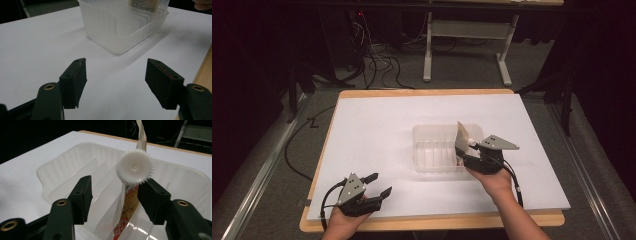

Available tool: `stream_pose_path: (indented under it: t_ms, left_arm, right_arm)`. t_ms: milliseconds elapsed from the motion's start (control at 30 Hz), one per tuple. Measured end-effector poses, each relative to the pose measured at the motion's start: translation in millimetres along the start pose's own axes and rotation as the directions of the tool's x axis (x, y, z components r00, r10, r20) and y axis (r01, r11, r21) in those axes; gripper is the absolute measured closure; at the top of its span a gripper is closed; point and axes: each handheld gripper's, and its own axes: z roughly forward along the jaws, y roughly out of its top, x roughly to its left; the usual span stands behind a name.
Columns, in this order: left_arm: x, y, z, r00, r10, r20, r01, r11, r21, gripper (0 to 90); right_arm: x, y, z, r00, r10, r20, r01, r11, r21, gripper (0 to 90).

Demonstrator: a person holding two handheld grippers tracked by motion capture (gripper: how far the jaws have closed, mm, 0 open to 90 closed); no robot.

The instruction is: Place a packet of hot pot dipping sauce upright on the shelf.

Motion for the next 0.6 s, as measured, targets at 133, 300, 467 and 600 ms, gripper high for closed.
stream_pose_path:
  t_ms: [133,300,467,600]
  left_arm:
    - [0.1,-0.1,-0.4,1.0,-0.005,0.0,0.005,1.0,-0.001,34.2]
    - [-0.1,-0.3,0.0,1.0,-0.006,-0.001,0.006,1.0,0.001,34.2]
    - [-0.2,-0.7,1.2,1.0,-0.008,-0.001,0.008,1.0,0.005,34.2]
    - [-1.4,-1.0,2.6,1.0,-0.01,0.002,0.01,0.9999,0.008,34.2]
  right_arm:
    - [0.1,2.3,-3.9,0.9999,0.004,-0.01,-0.004,1.0,-0.012,30.7]
    - [0.4,3.2,-9.8,0.9999,-0.01,-0.007,0.01,1.0,-0.022,26.5]
    - [-2.6,1.3,-25.6,0.9998,-0.005,-0.019,0.004,1.0,-0.028,23.8]
    - [-7.8,-2.9,-37.7,1.0,-0.002,-0.005,0.002,0.999,-0.037,25.2]
